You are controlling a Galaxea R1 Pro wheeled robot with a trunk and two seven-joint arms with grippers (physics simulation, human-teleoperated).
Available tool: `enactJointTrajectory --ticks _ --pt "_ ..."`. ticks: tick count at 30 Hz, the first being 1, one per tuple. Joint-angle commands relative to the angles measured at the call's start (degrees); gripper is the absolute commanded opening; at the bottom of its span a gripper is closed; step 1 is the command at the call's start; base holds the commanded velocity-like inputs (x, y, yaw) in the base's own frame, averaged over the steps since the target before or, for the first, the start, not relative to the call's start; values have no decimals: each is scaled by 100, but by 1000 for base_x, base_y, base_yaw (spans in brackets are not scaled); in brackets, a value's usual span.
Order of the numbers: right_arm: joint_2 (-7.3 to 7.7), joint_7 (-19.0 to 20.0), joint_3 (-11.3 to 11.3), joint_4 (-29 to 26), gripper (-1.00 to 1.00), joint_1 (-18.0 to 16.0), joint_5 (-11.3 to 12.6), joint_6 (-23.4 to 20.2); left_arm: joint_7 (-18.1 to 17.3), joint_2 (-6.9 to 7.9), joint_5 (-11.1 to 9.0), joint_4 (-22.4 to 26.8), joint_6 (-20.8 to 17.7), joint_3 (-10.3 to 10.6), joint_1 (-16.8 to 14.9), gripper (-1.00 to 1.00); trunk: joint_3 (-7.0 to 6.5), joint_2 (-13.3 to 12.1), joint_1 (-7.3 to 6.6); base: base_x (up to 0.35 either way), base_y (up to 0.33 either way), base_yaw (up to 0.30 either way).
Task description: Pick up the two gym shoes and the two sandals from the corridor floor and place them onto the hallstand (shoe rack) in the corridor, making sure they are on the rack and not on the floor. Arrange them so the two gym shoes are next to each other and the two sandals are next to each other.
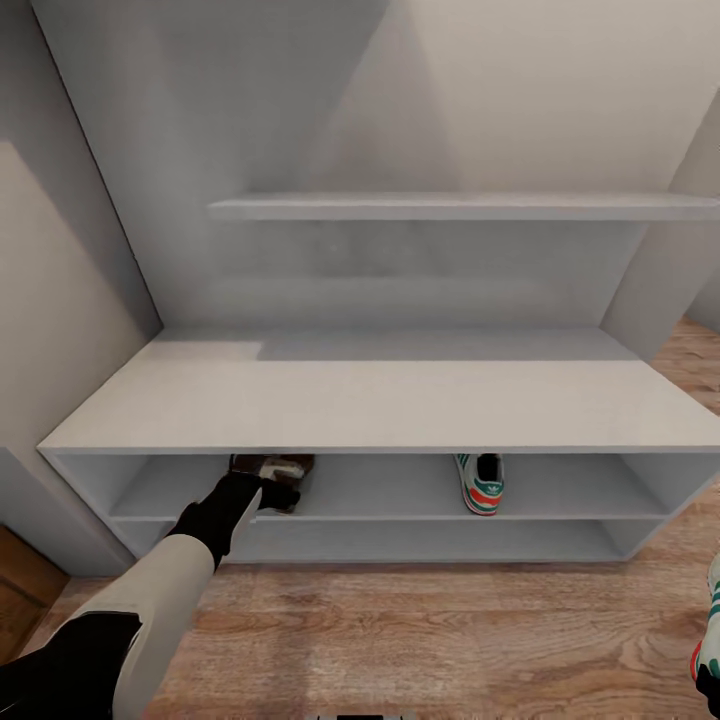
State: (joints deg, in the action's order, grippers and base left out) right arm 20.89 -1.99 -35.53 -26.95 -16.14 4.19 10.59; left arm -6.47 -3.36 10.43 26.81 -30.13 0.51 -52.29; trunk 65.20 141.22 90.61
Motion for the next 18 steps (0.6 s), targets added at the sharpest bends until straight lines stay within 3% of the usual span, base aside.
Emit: enactJointTrajectory --ticks 1,12,18 --pt "1 5 2 5 -100 -3 47 22 -42 1 58 8 43 2 4 100 5 2 -3 -249 0 0" --pt "-3 5 2 5 -100 -3 47 26 -35 2 48 15 171 -1 25 100 5 2 -3 -321 0 0" --pt "-4 4 2 11 -100 -3 47 27 -19 4 27 -17 830 -24 367 100 5 2 -3 -337 0 0"
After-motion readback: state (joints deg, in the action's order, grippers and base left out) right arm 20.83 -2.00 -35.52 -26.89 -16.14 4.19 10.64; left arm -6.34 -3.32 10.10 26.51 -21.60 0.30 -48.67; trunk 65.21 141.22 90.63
